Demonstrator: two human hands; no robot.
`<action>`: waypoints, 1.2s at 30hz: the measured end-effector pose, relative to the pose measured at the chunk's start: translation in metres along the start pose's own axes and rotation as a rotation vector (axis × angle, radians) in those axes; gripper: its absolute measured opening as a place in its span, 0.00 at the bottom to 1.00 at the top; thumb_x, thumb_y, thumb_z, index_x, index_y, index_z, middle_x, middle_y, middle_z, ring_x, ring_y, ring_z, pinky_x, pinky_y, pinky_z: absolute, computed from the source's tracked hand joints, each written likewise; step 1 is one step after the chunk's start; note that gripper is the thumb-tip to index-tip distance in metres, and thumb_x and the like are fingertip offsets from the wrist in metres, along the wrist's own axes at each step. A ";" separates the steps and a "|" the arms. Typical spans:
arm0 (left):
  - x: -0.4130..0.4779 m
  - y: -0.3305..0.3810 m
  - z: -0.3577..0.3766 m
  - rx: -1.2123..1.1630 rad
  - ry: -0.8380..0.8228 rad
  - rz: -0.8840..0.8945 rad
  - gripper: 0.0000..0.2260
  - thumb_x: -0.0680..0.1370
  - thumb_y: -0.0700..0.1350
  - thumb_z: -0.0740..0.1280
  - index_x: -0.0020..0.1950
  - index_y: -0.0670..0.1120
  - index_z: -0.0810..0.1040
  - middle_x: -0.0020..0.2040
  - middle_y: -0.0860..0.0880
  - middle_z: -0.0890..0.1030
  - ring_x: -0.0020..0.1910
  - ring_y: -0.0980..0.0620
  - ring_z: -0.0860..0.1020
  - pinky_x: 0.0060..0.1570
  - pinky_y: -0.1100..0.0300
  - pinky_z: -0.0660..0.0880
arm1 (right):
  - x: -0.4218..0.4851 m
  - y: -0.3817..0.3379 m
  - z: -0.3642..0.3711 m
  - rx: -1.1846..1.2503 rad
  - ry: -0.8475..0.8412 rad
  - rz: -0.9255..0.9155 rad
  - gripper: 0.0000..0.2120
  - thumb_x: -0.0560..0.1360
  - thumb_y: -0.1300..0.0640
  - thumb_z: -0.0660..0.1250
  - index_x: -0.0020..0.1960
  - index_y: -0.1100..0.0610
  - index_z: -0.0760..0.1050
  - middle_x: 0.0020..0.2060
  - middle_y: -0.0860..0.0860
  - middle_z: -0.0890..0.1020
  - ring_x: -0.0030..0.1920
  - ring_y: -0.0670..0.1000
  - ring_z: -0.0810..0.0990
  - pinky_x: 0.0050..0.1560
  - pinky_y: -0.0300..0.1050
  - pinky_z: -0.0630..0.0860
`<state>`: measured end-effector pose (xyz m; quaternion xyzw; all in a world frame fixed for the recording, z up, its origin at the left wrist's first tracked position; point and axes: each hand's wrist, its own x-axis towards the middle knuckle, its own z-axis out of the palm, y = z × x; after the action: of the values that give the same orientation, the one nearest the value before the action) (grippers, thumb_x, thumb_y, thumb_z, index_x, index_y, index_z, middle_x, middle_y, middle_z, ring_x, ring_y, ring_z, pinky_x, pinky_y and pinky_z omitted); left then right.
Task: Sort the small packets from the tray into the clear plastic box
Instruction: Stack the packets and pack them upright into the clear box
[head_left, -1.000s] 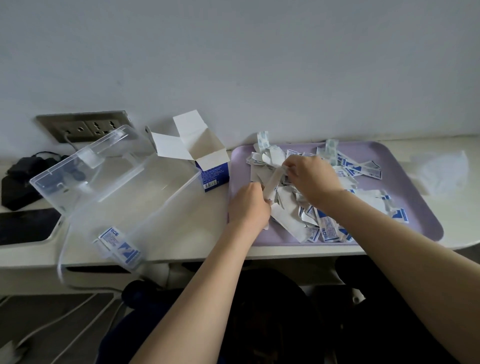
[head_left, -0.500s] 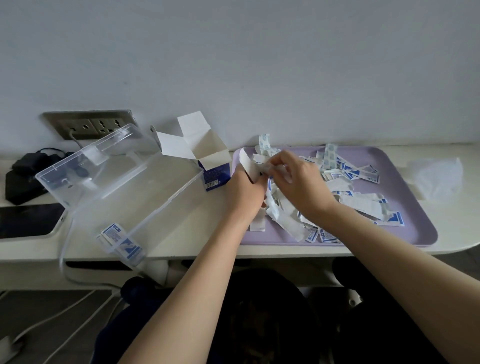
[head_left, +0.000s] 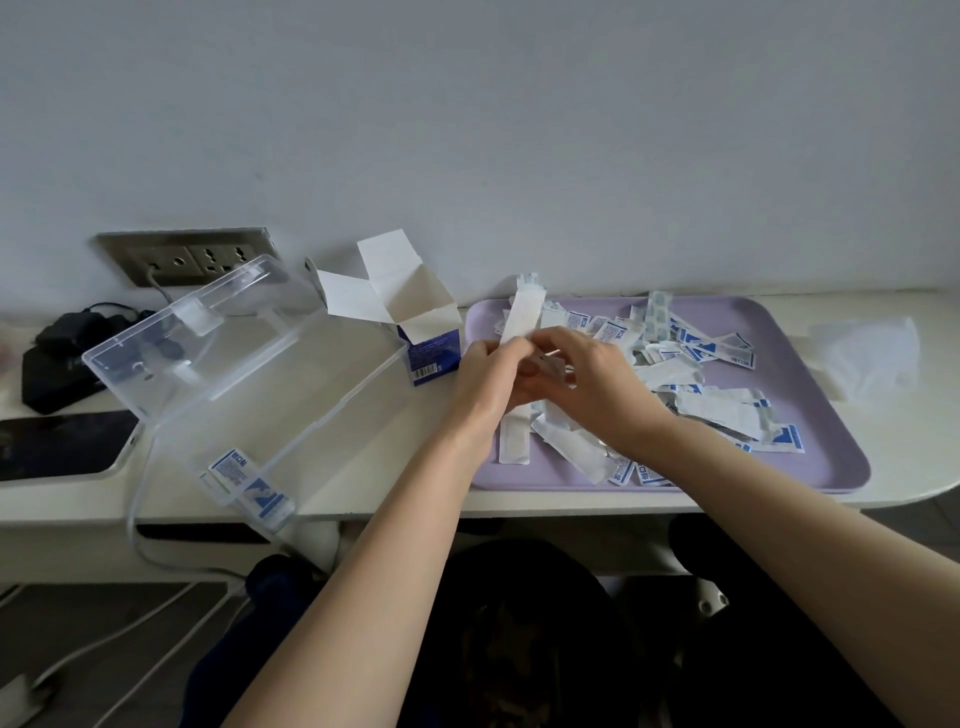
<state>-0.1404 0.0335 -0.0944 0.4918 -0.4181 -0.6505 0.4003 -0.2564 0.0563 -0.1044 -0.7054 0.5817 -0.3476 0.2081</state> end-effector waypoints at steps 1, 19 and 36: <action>-0.001 -0.001 0.001 0.005 0.000 0.004 0.08 0.76 0.36 0.60 0.46 0.35 0.78 0.35 0.43 0.82 0.32 0.50 0.81 0.37 0.60 0.80 | 0.000 -0.001 -0.002 0.013 0.022 0.014 0.09 0.74 0.64 0.66 0.54 0.62 0.76 0.47 0.54 0.81 0.49 0.55 0.79 0.52 0.47 0.74; -0.010 -0.013 -0.012 1.039 0.155 0.711 0.08 0.71 0.28 0.63 0.44 0.39 0.74 0.46 0.47 0.71 0.39 0.46 0.72 0.36 0.55 0.67 | 0.004 -0.004 -0.020 0.724 -0.037 0.487 0.08 0.72 0.72 0.64 0.42 0.61 0.76 0.35 0.52 0.79 0.29 0.42 0.79 0.31 0.32 0.76; -0.007 -0.013 -0.017 1.003 0.115 0.549 0.18 0.76 0.39 0.62 0.66 0.43 0.68 0.63 0.45 0.72 0.61 0.47 0.70 0.62 0.52 0.66 | -0.004 0.005 -0.010 -0.160 -0.004 0.043 0.09 0.76 0.65 0.63 0.56 0.65 0.71 0.48 0.60 0.82 0.46 0.61 0.78 0.42 0.47 0.68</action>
<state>-0.1241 0.0419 -0.1071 0.5295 -0.7655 -0.2169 0.2943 -0.2675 0.0596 -0.1024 -0.7079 0.6221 -0.2941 0.1593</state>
